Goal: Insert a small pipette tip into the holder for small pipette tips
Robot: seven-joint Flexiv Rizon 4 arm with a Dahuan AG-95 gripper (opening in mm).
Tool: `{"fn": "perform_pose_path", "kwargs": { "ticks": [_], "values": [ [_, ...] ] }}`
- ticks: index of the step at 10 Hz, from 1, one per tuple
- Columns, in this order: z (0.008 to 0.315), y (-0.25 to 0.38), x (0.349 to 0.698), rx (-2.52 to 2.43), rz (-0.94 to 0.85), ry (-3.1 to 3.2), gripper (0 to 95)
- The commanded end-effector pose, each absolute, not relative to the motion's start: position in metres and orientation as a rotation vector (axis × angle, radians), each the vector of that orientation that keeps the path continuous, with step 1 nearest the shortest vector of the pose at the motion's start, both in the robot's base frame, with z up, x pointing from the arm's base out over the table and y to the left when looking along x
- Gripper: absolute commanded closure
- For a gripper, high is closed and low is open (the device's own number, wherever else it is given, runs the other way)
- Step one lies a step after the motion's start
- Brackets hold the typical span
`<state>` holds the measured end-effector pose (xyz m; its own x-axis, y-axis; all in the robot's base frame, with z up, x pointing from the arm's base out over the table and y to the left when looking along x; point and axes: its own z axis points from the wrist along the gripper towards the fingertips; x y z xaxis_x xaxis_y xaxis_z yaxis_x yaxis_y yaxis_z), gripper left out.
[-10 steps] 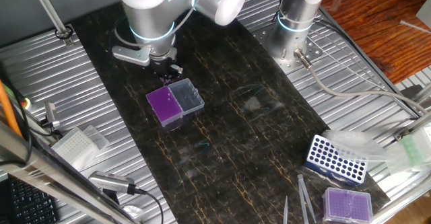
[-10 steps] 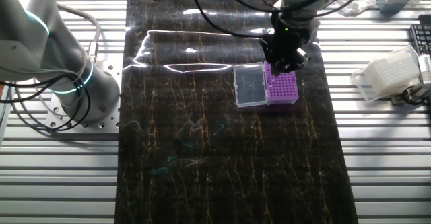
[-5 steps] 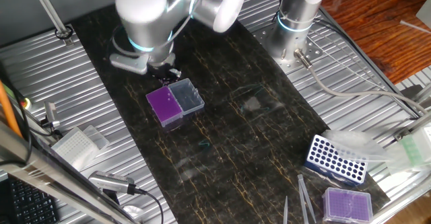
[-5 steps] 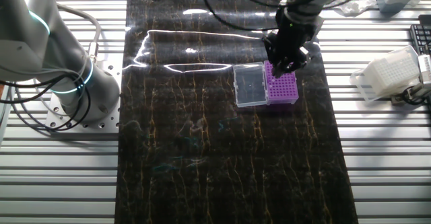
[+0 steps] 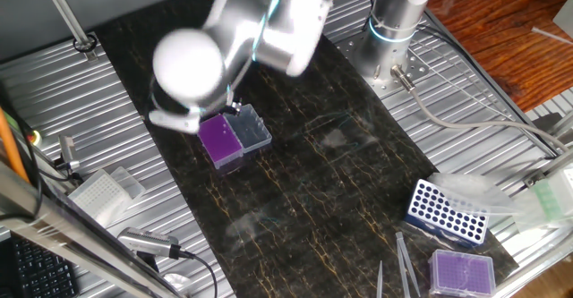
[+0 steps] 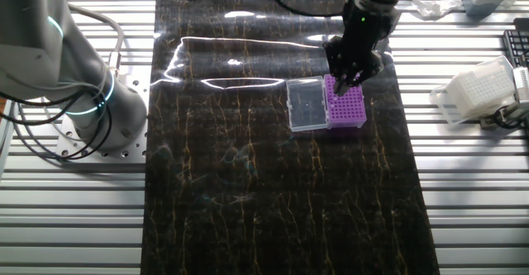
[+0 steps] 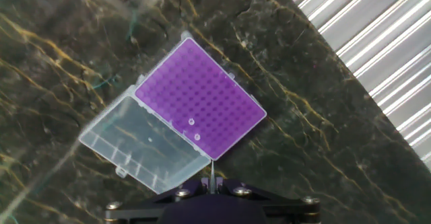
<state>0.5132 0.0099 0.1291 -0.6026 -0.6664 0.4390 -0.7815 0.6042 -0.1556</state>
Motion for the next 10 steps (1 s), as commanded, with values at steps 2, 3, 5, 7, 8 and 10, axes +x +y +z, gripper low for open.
{"fn": "perform_pose_path", "kwargs": {
  "ticks": [2,3,5,7,8,10],
  "values": [
    [0.1277,0.0094,0.5126,1.158,0.572,-2.423,95.0],
    [0.1248,0.0107,0.513,1.144,0.628,-2.39,95.0],
    [0.1223,0.0124,0.5134,1.127,0.691,-2.35,95.0],
    [0.1217,0.0124,0.5131,1.106,0.776,-2.285,95.0],
    [0.1209,0.0122,0.5133,1.101,0.805,-2.261,95.0],
    [0.1186,0.0112,0.5142,1.101,0.857,-2.219,95.0]
  ]
}}
